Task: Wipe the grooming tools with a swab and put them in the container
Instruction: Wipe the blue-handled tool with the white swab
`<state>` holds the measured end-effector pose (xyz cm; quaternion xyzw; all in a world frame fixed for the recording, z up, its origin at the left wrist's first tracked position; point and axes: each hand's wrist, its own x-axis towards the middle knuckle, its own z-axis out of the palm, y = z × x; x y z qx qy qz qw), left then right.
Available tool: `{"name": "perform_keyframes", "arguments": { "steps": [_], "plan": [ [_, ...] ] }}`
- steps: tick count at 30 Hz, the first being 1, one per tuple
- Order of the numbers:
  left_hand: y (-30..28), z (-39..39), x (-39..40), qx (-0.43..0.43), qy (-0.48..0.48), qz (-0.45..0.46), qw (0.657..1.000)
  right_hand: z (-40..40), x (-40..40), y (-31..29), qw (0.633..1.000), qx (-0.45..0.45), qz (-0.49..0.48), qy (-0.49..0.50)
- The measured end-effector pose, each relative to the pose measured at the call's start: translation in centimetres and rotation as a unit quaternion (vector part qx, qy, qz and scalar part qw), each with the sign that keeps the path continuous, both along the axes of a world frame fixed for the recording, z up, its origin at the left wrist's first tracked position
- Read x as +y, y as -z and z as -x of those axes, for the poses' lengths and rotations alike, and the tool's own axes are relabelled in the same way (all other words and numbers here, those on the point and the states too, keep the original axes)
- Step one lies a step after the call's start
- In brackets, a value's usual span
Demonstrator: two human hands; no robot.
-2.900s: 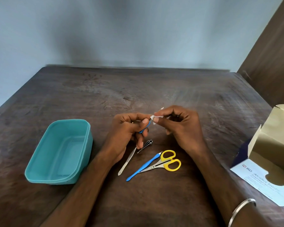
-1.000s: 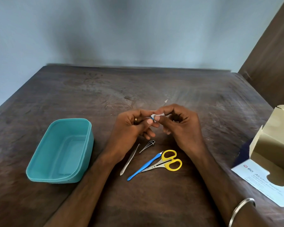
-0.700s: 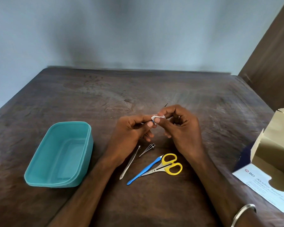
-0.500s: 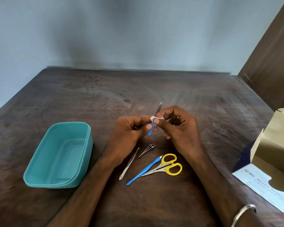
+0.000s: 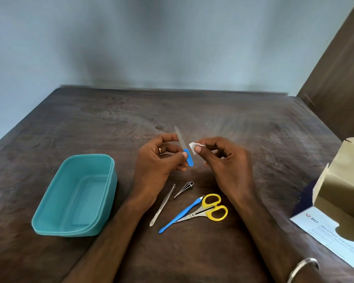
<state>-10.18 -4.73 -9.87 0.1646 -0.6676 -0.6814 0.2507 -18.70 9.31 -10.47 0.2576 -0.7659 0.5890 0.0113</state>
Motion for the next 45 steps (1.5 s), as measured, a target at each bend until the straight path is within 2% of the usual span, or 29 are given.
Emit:
{"name": "perform_keyframes", "arguments": {
  "steps": [10,14,23,31,37,45],
  "plan": [
    [-0.19,-0.33,0.20,0.003,-0.009,0.003,1.000,-0.59,-0.05,-0.48,0.997,0.006,-0.030,-0.067],
    [-0.23,-0.30,0.17,-0.002,-0.030,0.022,0.999,-0.43,-0.09,-0.55,0.996,-0.017,-0.010,-0.089],
    [-0.22,-0.35,0.01,0.001,-0.006,-0.025,1.000,-0.14,0.06,-0.63,0.987,-0.111,0.038,-0.110],
    [-0.11,-0.27,0.01,-0.011,0.011,-0.025,1.000,-0.14,-0.09,-0.58,0.990,-0.044,-0.019,-0.135],
    [0.02,-0.39,0.02,-0.018,-0.010,0.057,0.998,-0.60,-0.28,-0.51,0.981,-0.001,-0.116,-0.152],
    [0.22,-0.34,0.42,0.002,-0.068,0.110,0.992,-0.23,-0.31,-0.43,0.980,0.004,-0.135,-0.148]
  ]
}}
